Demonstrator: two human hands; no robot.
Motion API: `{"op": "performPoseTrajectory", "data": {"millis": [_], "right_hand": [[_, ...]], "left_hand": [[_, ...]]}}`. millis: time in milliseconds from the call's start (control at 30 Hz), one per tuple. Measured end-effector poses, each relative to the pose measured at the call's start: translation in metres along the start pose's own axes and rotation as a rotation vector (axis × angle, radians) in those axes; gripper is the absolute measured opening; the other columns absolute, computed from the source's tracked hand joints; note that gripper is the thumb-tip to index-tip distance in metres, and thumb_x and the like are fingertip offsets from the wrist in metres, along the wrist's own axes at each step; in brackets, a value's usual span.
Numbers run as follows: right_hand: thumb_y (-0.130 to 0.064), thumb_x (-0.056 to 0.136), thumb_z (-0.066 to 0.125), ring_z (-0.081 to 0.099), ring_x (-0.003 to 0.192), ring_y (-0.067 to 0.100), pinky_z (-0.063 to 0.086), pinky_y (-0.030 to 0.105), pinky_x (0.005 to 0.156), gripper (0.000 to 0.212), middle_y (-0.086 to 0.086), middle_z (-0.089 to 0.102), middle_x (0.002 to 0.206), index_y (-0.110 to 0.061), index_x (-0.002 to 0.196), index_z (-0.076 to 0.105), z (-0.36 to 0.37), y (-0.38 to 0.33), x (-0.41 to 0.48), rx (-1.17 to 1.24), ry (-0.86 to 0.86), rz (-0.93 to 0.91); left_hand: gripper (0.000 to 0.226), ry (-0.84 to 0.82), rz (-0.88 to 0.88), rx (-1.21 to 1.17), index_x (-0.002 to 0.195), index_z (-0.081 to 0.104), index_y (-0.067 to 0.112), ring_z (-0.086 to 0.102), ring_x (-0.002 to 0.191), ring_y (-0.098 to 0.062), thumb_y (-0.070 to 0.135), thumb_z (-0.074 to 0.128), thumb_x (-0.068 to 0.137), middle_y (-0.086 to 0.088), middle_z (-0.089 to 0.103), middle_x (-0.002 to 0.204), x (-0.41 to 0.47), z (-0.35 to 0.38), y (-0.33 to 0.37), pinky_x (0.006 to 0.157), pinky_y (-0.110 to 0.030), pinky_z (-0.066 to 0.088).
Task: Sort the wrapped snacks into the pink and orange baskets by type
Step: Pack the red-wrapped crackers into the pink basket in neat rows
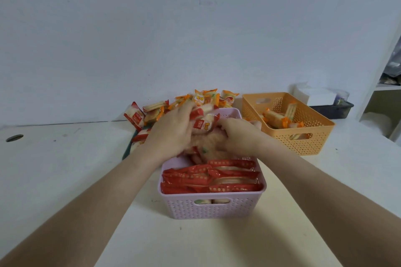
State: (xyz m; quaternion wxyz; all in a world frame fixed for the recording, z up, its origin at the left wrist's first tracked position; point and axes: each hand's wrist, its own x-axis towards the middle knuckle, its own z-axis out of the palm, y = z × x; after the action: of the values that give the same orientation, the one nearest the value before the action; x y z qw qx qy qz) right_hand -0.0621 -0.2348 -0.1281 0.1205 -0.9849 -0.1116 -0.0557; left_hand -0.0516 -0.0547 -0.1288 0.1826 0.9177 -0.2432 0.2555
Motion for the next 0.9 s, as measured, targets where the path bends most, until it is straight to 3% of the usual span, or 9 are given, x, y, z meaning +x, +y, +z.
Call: {"op": "performPoseTrajectory", "data": {"millis": [67,167,367,467,533,633,700,767,900], "right_hand": [[-0.019,0.088,0.050,0.050,0.115,0.023,0.022,0.043,0.084,0.040,-0.006,0.055,0.110,-0.030,0.126,0.053,-0.001,0.002,-0.001,0.055,0.033,-0.025],[-0.013,0.086,0.050,0.046,0.123,0.023,0.025,0.043,0.086,0.054,-0.005,0.052,0.128,-0.036,0.135,0.046,-0.005,0.003,-0.005,0.097,0.097,-0.080],[-0.018,0.086,0.052,0.052,0.120,0.027,0.037,0.049,0.098,0.050,0.000,0.060,0.127,-0.027,0.135,0.048,-0.023,-0.001,-0.011,0.132,0.198,-0.035],[-0.013,0.087,0.048,0.055,0.108,0.020,0.046,0.037,0.090,0.044,-0.001,0.062,0.122,-0.026,0.128,0.058,-0.037,-0.005,-0.017,0.139,0.003,-0.082],[-0.017,0.092,0.048,0.052,0.101,0.015,0.043,0.028,0.083,0.040,-0.002,0.060,0.122,-0.023,0.131,0.057,-0.042,-0.011,-0.024,0.086,-0.182,-0.129],[-0.029,0.097,0.047,0.054,0.110,0.020,0.046,0.034,0.090,0.035,-0.001,0.058,0.128,-0.023,0.130,0.056,-0.038,-0.019,-0.030,-0.019,-0.316,-0.152],[-0.026,0.098,0.039,0.052,0.118,0.023,0.043,0.042,0.099,0.034,0.000,0.057,0.133,-0.027,0.127,0.057,-0.034,-0.024,-0.033,-0.070,-0.327,-0.133],[-0.029,0.100,0.031,0.047,0.125,0.024,0.033,0.046,0.101,0.035,-0.003,0.054,0.136,-0.032,0.125,0.054,-0.031,-0.026,-0.038,-0.129,-0.313,-0.137],[-0.058,0.096,0.016,0.055,0.115,0.026,0.031,0.045,0.089,0.050,0.000,0.061,0.126,-0.027,0.120,0.046,-0.005,-0.024,-0.052,-0.207,-0.189,-0.254]], "left_hand": [[0.034,0.105,-0.044,-0.099,0.130,0.046,0.014,0.057,0.103,-0.024,0.017,0.050,0.097,-0.007,0.057,0.118,-0.001,-0.014,0.004,0.081,-0.030,0.041],[0.038,0.045,-0.063,-0.081,0.129,0.044,0.020,0.061,0.097,-0.030,0.020,0.057,0.093,-0.007,0.064,0.109,-0.008,-0.038,0.006,0.081,-0.038,0.047],[0.032,-0.477,-0.030,0.093,0.121,0.062,0.026,0.060,0.105,-0.019,0.015,0.055,0.091,0.003,0.067,0.112,-0.015,-0.053,0.007,0.088,-0.035,0.048],[0.029,-0.631,-0.058,0.011,0.117,0.061,0.030,0.062,0.098,-0.013,0.016,0.055,0.093,0.008,0.067,0.102,-0.016,-0.049,0.011,0.088,-0.034,0.051],[0.020,-0.706,-0.054,0.013,0.112,0.058,0.038,0.062,0.093,-0.011,0.028,0.053,0.096,0.013,0.064,0.096,-0.017,-0.045,0.013,0.087,-0.034,0.051],[0.035,-0.775,0.004,0.215,0.108,0.061,0.034,0.060,0.094,-0.014,0.056,0.036,0.095,0.010,0.064,0.094,-0.016,-0.037,0.014,0.086,-0.037,0.044],[0.050,-0.774,0.030,0.252,0.084,0.061,0.028,0.055,0.078,-0.009,0.060,0.024,0.096,0.012,0.058,0.075,-0.019,-0.029,0.014,0.084,-0.037,0.036],[0.054,-0.658,0.108,0.323,0.072,0.055,0.026,0.054,0.074,-0.010,0.059,0.019,0.096,0.009,0.058,0.071,-0.024,-0.024,0.014,0.094,-0.042,0.031],[0.046,-0.575,0.174,0.319,0.098,0.064,0.029,0.058,0.095,-0.014,0.048,0.022,0.100,0.005,0.068,0.091,-0.037,-0.017,0.010,0.112,-0.041,0.019]]}}
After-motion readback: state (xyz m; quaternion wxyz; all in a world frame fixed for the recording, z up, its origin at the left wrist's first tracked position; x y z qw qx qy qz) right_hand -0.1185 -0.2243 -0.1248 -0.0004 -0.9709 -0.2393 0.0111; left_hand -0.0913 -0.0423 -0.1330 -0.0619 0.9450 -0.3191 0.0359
